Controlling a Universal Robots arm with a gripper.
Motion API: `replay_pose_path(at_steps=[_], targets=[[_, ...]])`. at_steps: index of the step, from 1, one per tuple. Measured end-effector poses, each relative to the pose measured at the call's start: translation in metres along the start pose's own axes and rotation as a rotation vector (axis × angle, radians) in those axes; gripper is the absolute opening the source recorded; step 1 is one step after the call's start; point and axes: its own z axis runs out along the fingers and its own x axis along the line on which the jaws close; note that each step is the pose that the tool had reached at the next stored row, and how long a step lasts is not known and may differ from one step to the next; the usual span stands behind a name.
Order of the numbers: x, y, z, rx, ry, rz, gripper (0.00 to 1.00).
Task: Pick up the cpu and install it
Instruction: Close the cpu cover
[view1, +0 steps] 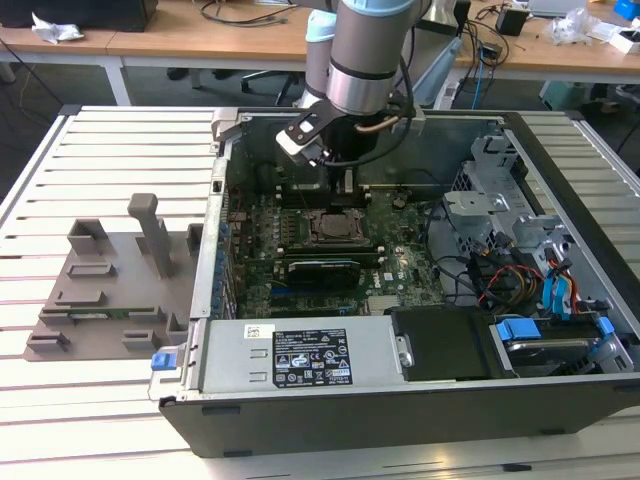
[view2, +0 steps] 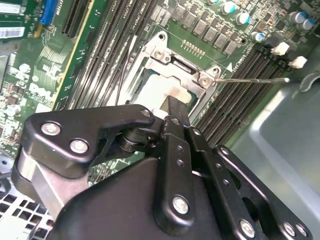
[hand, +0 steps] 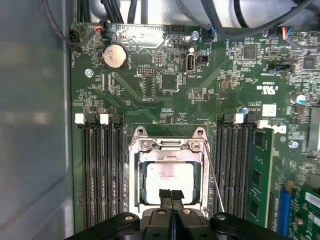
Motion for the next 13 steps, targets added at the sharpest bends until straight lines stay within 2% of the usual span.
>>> replay_pose_path(at_steps=[4, 5, 10, 13], targets=[[-0.0004, -0.0006, -0.0087, 0.0000, 0.0001, 0.000, 0.11], [-0.0006, -0.0009, -0.0126, 0.0000, 0.0000, 0.000, 0.11], [-0.0010, -0.0016, -0.0223, 0.0000, 0.0000, 0.000, 0.11], [-0.0014, -0.0023, -0.0316, 0.0000, 0.0001, 0.000, 0.11]])
